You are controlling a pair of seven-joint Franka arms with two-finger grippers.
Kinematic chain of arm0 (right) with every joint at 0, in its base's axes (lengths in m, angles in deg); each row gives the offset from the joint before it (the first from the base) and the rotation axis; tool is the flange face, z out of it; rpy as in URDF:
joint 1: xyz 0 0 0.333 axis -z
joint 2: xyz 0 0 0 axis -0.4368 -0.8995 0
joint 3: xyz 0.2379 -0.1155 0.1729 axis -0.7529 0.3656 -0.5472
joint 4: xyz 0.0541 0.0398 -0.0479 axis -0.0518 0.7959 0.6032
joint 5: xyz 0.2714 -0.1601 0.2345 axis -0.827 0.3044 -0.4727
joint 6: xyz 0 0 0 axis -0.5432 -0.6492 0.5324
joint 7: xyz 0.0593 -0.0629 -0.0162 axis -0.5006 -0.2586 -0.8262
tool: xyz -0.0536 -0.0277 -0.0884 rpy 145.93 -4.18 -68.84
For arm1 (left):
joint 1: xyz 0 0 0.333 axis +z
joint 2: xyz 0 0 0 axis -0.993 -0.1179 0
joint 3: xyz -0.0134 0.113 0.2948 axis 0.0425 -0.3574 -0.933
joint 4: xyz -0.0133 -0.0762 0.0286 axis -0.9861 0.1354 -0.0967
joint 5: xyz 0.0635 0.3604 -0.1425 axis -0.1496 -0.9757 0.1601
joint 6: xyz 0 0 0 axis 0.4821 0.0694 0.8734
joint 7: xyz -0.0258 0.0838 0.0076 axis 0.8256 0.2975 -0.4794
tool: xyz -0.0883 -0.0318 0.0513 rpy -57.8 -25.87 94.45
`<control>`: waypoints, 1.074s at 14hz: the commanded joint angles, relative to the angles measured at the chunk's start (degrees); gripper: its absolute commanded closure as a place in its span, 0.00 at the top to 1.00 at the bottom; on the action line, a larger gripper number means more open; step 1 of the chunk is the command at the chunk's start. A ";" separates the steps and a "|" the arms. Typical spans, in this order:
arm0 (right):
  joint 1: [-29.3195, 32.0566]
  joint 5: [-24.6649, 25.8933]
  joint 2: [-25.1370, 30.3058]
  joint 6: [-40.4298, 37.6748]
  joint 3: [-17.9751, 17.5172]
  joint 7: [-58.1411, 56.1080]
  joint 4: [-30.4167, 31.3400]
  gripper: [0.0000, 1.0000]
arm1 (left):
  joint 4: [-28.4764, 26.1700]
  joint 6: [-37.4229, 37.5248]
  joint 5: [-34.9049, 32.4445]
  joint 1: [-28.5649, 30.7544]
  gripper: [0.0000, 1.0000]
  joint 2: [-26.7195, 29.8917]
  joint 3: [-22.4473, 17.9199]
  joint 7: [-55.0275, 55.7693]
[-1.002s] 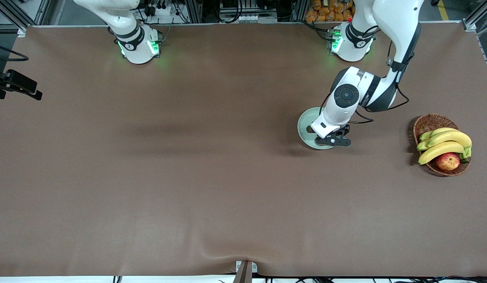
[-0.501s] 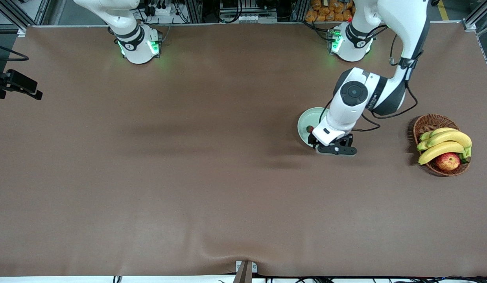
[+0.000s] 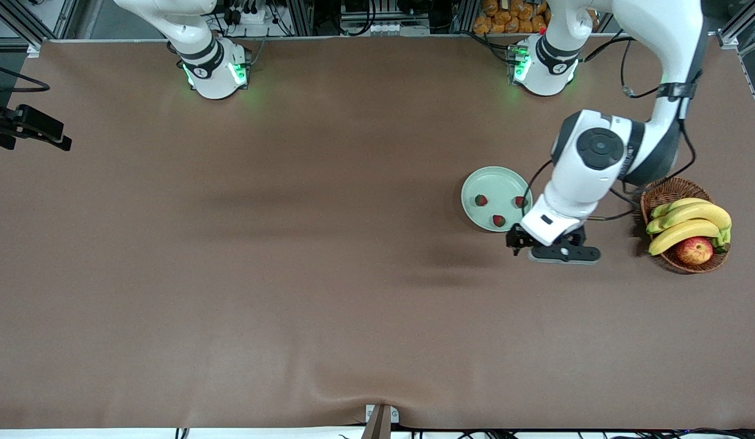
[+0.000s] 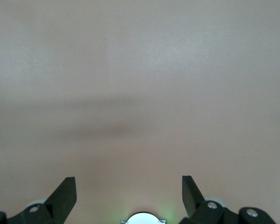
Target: Collect all strawberries into plate
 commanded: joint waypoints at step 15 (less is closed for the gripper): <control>0.09 -1.65 0.85 -1.20 -0.38 0.76 0.64 1.00 | 15.53 26.15 6.05 5.98 1.00 7.03 -0.08 -14.95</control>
